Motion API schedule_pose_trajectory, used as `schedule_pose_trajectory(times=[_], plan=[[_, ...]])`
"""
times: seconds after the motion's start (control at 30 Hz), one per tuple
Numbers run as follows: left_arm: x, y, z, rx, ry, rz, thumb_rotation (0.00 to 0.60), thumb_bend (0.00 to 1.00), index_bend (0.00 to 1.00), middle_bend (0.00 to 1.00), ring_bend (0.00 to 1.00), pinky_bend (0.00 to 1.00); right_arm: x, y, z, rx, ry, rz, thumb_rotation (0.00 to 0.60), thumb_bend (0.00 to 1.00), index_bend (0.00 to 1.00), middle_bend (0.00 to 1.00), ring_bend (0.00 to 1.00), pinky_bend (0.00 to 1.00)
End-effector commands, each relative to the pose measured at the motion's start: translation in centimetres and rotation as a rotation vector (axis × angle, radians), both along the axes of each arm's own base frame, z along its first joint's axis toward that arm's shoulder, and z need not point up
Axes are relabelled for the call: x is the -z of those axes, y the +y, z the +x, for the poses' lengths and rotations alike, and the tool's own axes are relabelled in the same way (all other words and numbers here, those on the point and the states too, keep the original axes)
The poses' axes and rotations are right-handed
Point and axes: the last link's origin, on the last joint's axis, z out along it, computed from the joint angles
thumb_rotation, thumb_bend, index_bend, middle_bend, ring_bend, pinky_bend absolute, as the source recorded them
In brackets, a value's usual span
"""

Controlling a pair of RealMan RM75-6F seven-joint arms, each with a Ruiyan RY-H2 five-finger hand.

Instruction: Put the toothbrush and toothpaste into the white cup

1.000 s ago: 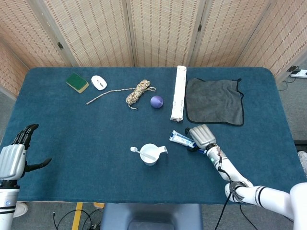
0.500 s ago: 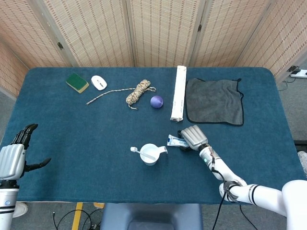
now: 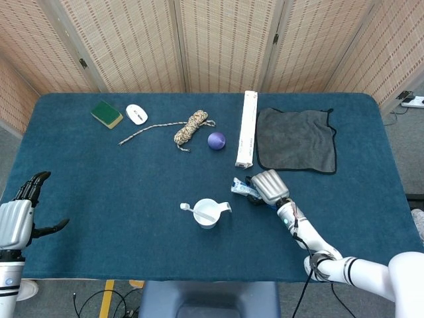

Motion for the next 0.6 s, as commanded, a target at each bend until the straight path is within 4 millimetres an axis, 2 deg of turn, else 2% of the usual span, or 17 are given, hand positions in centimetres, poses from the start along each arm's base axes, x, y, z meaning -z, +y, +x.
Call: schedule_pose_trajectory(times=[0.03,0.3,0.47,0.6], plan=[[0.0,0.0,0.1,0.003,-0.001,0.002,0.6,0.12,0.12,0.15,0.19,0.44,-1.8,0.7,0.3,-0.024,-0.106,-0.021,0.6,0.47,0.68,0.88,1.0,0.98],[-0.2,0.0,0.2,0.005,0.0,0.006,0.6,0.12,0.12,0.15,0.19,0.44,-5.3,2.1,0.8,-0.092,-0.271,-0.071,0.6,0.47,0.69,0.88,1.0,0.98],[-0.2,0.0,0.3,0.008,0.001,0.011,0.6,0.12,0.12,0.15,0.19,0.44,-6.8,2.8,1.7,-0.153,-0.357,-0.104,0.6,0.47,0.71,0.89,1.0,0.98],[-0.3,0.1,0.3,0.005,0.007,0.015,0.6,0.12,0.12,0.15,0.19,0.44,-7.7,3.4,3.2,-0.223,-0.42,-0.119,0.6,0.47,0.72,0.89,1.0,0.98]])
